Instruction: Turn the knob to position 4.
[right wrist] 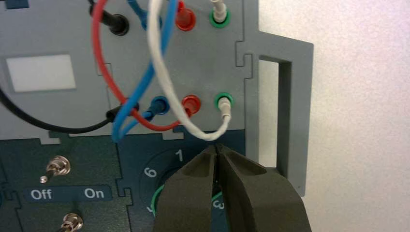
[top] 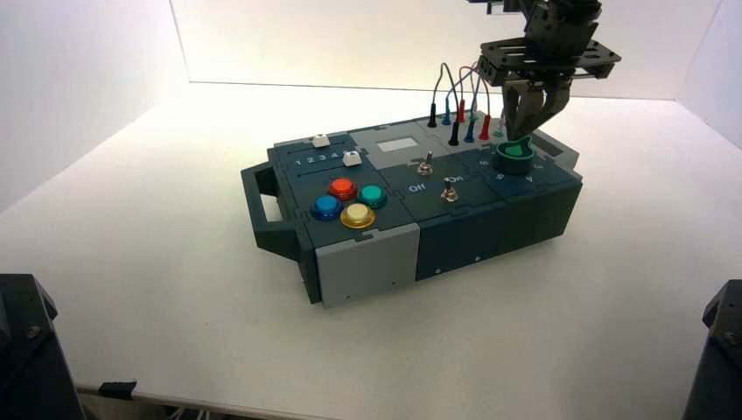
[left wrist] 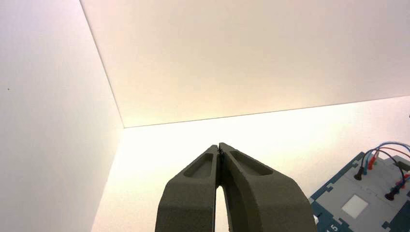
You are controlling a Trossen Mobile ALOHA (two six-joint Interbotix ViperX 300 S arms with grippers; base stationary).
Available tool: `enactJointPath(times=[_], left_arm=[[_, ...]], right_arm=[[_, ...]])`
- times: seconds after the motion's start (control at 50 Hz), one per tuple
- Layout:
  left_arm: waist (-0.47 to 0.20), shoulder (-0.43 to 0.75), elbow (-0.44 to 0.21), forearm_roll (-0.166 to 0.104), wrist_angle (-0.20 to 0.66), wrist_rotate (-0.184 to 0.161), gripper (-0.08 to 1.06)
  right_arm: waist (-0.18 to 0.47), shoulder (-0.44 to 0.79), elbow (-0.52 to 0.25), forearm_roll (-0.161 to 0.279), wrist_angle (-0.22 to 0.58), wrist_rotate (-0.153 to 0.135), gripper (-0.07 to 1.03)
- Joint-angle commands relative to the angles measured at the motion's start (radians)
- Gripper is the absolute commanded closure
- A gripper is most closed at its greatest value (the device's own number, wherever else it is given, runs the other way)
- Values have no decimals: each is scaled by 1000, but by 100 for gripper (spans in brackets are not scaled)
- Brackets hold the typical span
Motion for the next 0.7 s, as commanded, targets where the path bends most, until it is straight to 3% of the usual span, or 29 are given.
enactJointPath(times=[0.02,0.7], left_arm=[[-3,3,-31,-2,-6,2,101],[-3,2,-32,-2,-6,2,101]], right_arm=[[-21,-29,-28,-9,12,0,98],[-25,-63,-11,-29,49,0,98]])
